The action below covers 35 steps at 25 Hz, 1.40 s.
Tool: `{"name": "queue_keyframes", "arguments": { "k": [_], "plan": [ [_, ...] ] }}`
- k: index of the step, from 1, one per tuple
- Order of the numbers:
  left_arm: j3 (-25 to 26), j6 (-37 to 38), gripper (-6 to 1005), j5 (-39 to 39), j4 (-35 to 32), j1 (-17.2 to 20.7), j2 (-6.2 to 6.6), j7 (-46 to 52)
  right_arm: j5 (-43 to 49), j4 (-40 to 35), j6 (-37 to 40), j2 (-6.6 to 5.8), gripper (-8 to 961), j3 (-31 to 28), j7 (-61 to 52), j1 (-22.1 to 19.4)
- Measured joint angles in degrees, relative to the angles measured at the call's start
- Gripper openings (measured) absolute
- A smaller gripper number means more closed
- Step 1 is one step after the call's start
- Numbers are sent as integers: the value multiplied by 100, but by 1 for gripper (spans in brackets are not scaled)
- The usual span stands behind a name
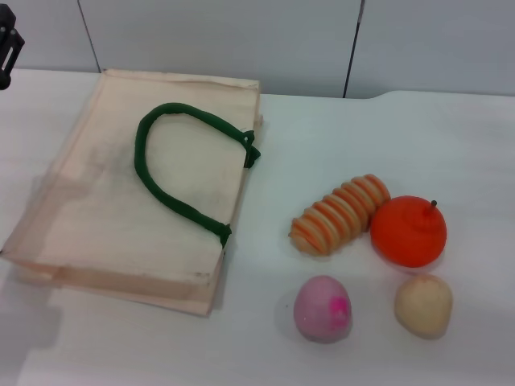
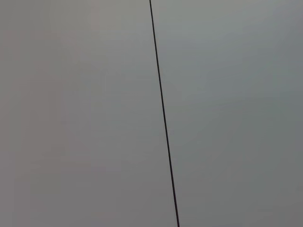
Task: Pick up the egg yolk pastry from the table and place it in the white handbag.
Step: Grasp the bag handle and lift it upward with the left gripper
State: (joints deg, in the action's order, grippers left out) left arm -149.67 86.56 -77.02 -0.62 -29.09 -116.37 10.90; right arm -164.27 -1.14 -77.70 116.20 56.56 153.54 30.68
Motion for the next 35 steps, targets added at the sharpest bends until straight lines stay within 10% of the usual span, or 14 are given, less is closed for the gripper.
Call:
{"name": "queue_keyframes", "arguments": {
  "k": [16,24,35],
  "plan": [
    [-53,-21,859,38,-9,14,-5,337,0,0,30,-6,851,4,0,-6],
    [-163,-18,858,687,267,49,57,2512,0,0,37,-10,851,13,2,-34],
    [-176,81,857,2896,3000,-736,25,7631,1,0,45,-10,851,21,4,1]
  ]
}}
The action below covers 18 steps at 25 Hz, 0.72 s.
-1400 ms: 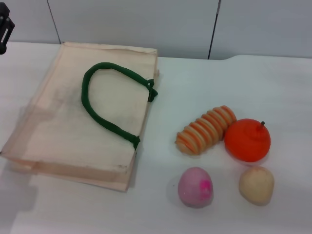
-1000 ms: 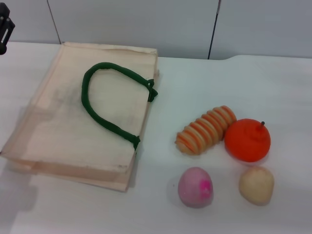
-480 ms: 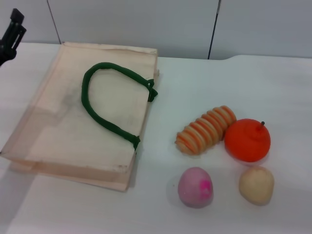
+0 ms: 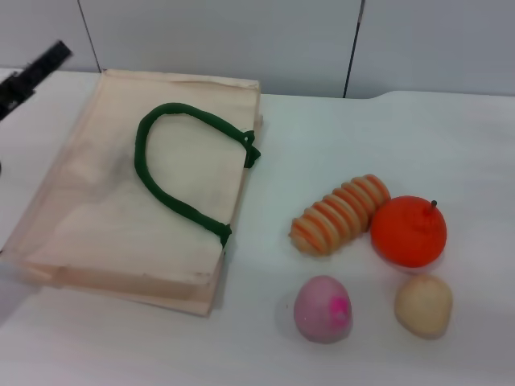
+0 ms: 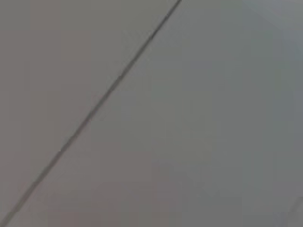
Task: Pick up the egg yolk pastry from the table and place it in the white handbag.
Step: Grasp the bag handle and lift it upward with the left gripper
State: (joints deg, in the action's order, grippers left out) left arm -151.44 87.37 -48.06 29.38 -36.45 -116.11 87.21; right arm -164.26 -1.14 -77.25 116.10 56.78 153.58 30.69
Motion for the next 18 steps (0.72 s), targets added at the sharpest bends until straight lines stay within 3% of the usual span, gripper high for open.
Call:
{"name": "queue_keyframes", "arguments": {
  "k": [3,9,18],
  "plan": [
    [-222,37,857,597,459,-203,9,959,0,0,0,0,851,0,3,1],
    [-1244,32,856,1256,1032,-492,32,2541,0,0,0,0,851,0,1,4],
    [-1272,236,856,3134,1507,-932,233,3709,0,0,-1,-7,851,0,13,-11]
  ]
}}
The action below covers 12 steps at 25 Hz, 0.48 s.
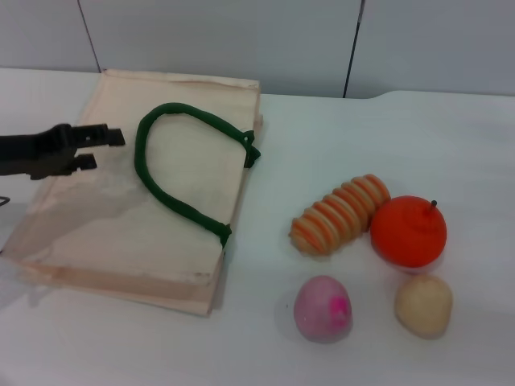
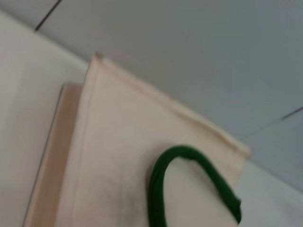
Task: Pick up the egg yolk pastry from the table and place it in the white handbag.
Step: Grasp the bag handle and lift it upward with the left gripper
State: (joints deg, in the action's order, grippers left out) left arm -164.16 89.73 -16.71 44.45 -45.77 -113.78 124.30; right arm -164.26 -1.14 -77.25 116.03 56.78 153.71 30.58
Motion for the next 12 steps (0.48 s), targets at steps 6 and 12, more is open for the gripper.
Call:
{"name": "queue_keyframes", "arguments": {
  "k": [6,12],
  "plan": [
    [-2,66,855,522,13,-314,165,182,0,0,0,-2,851,0,0,14],
    [-3,-67,855,1210,-126,-779,250,313,0,0,0,-2,851,2,-5,45]
  ]
}}
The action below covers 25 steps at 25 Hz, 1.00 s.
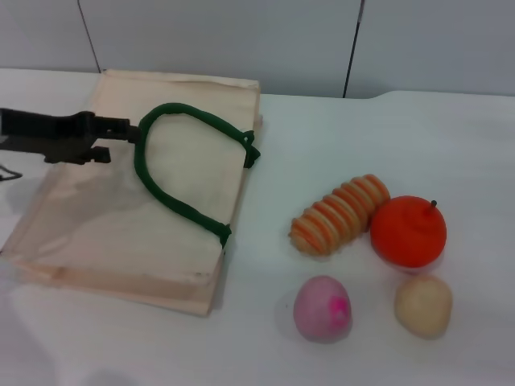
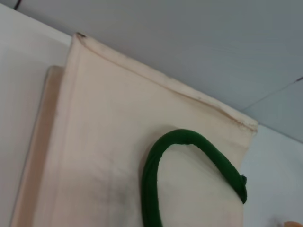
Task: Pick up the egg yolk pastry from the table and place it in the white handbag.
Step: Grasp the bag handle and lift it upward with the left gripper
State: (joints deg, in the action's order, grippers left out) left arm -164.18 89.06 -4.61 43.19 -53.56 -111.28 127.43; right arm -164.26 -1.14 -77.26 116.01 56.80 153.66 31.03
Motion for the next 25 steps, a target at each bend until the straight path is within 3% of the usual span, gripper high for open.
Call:
{"name": "queue_keyframes", "arguments": {
  "k": [11,25],
  "plan": [
    [0,-827,836,1198,-741,-521,161,359,0,0,0,1,851,7,-10,1],
    [0,-1702,794,1792,-1432,-796,324,612,0,0,-13,9,851,7,-30,81]
  ]
}}
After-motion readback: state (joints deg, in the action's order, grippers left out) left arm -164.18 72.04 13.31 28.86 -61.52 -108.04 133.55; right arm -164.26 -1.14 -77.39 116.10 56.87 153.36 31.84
